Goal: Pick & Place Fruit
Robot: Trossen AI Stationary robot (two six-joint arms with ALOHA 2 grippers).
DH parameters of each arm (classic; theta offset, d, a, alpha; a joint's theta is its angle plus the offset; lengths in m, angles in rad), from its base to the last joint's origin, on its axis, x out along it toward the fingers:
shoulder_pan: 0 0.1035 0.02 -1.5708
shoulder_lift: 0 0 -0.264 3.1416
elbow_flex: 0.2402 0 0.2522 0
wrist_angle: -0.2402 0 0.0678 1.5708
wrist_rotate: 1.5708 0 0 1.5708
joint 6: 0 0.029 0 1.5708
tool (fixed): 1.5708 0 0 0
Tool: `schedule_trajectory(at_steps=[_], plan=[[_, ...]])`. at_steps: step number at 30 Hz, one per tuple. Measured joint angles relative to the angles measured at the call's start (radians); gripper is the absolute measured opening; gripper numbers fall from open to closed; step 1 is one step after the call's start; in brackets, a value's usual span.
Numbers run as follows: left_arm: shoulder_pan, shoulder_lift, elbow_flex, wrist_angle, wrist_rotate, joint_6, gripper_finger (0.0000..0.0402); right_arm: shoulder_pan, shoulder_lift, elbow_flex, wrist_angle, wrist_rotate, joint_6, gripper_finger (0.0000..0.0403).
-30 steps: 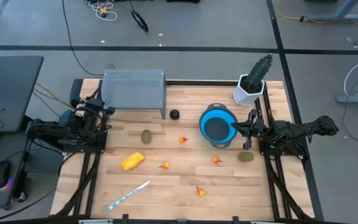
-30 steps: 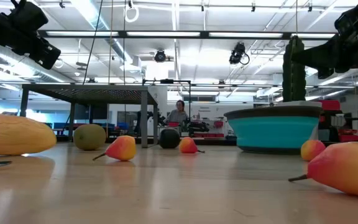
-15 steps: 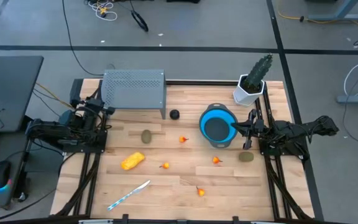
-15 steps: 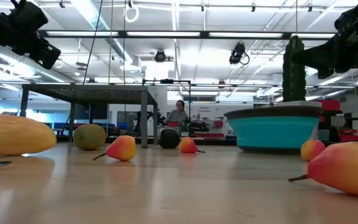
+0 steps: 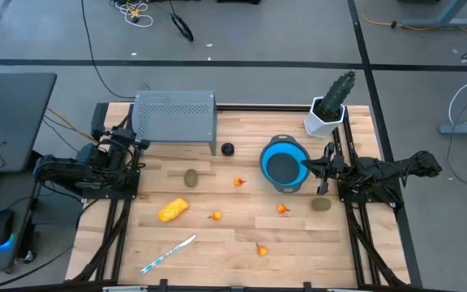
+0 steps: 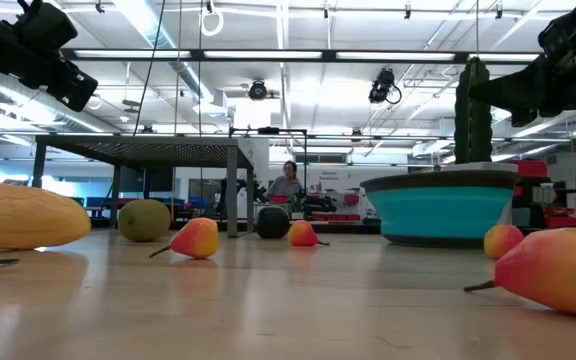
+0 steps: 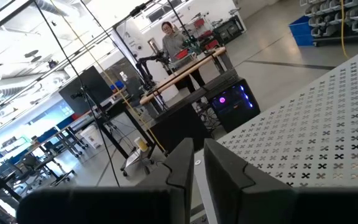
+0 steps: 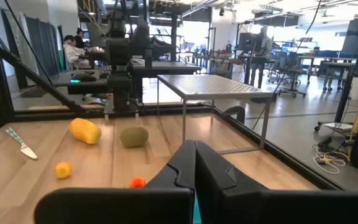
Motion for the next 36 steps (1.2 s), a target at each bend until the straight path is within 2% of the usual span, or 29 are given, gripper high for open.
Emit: schedule_trajectory(at_steps=[31,34,36], plan=[[0.000,-0.002,0.000,0.000,0.003,-0.001,0.0046,0.000,0.000,0.000,0.000,0.000,0.000,0.0003],[0.000,-0.002,0.000,-0.001,0.103,-0.132,0.0046,0.000,0.000,0.000,0.000,0.000,0.000,0.0003],[0.000,-0.002,0.000,0.000,0.241,-0.381,0.0046,0.000,0.000,0.000,0.000,0.000,0.000,0.0003]])
